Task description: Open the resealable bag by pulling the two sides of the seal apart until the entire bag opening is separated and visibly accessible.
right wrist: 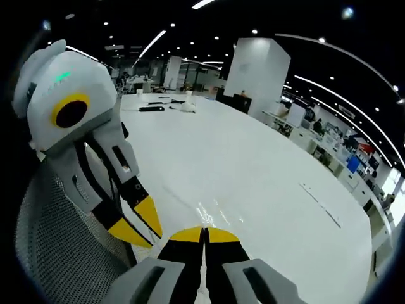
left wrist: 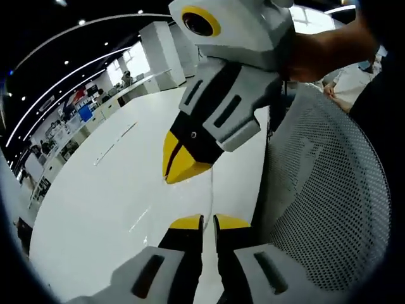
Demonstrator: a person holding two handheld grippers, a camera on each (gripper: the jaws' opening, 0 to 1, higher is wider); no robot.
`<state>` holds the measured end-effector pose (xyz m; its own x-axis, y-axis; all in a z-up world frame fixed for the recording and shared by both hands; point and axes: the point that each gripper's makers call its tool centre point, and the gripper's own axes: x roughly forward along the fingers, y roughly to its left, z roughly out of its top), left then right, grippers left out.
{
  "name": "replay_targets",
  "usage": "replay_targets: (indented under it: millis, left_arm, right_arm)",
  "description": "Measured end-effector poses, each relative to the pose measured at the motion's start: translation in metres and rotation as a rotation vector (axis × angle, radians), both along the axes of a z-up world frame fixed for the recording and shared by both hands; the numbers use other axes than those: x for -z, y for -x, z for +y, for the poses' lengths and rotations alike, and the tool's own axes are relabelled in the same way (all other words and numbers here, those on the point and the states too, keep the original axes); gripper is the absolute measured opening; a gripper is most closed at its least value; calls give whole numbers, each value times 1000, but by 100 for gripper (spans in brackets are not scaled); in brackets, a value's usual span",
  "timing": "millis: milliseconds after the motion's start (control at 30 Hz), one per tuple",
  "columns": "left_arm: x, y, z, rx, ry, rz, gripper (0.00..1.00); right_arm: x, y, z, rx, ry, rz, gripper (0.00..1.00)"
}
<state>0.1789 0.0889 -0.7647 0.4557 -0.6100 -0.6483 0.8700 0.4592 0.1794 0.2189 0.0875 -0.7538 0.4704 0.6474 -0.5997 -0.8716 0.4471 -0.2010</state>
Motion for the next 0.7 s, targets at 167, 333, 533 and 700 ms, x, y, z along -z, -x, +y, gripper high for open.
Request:
replay_targets:
  millis: [167, 333, 533, 700]
  left_arm:
    - [-1, 1, 6, -27, -4, 2, 21]
    - [-8, -1, 17, -86, 26, -14, 23]
    - [-15, -8, 31, -139, 64, -59, 28]
    - [-12, -12, 43, -165, 54, -57, 37]
  right_arm:
    - [15, 5, -1, -21, 40, 4, 0]
    - [22, 9, -1, -55, 75, -16, 0]
    - [35, 9, -4, -93, 137, -37, 0]
    - [49, 0, -11, -124, 230, -66, 0]
